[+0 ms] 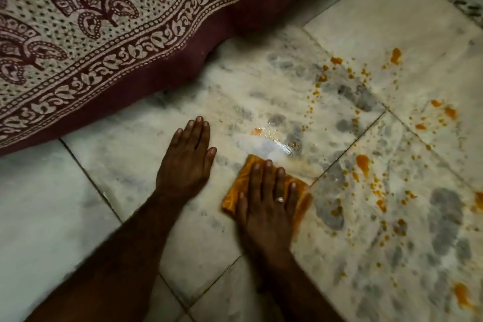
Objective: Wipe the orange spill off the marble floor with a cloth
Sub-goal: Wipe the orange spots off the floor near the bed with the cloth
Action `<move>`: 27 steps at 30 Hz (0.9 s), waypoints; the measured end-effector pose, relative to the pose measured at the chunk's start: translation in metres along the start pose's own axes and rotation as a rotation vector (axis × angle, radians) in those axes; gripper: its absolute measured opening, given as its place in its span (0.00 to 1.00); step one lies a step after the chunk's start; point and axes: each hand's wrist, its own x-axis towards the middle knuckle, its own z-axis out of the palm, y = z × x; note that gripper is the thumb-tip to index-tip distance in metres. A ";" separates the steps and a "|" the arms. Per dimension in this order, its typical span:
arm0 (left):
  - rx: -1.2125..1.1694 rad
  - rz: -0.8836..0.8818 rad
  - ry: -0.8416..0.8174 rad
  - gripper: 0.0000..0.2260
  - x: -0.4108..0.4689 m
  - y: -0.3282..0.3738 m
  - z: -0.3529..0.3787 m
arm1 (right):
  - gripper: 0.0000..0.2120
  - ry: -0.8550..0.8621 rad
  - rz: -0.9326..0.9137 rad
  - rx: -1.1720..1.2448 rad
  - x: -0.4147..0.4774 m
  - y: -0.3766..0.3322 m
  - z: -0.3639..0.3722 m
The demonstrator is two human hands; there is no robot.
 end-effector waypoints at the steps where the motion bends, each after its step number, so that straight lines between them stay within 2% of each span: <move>1: -0.002 0.000 0.008 0.27 -0.001 0.000 0.000 | 0.32 0.007 -0.057 0.012 0.011 -0.007 0.000; 4: 0.016 0.011 0.034 0.26 0.000 -0.001 0.000 | 0.31 0.039 -0.194 0.035 0.065 -0.017 0.003; 6: 0.020 0.016 0.030 0.26 0.000 -0.003 0.001 | 0.31 0.041 -0.182 0.022 0.101 -0.013 0.003; 11: -0.002 0.001 -0.019 0.28 0.001 -0.002 -0.002 | 0.32 0.002 0.039 -0.029 0.114 0.035 -0.005; 16: -0.019 0.015 -0.058 0.29 0.001 0.011 -0.003 | 0.30 0.046 0.336 -0.017 0.036 0.048 -0.010; 18: 0.005 0.079 -0.034 0.28 -0.003 0.025 0.002 | 0.31 0.067 0.283 0.004 0.002 0.025 -0.006; 20: 0.003 0.112 0.003 0.26 -0.003 0.030 0.005 | 0.32 0.057 0.152 0.008 -0.006 0.002 -0.002; 23: 0.027 0.135 0.031 0.25 -0.003 0.027 0.004 | 0.31 0.064 -0.012 0.024 0.035 -0.005 -0.001; 27: 0.012 0.116 -0.017 0.26 -0.002 0.027 0.003 | 0.30 0.039 0.041 0.036 0.092 0.030 -0.007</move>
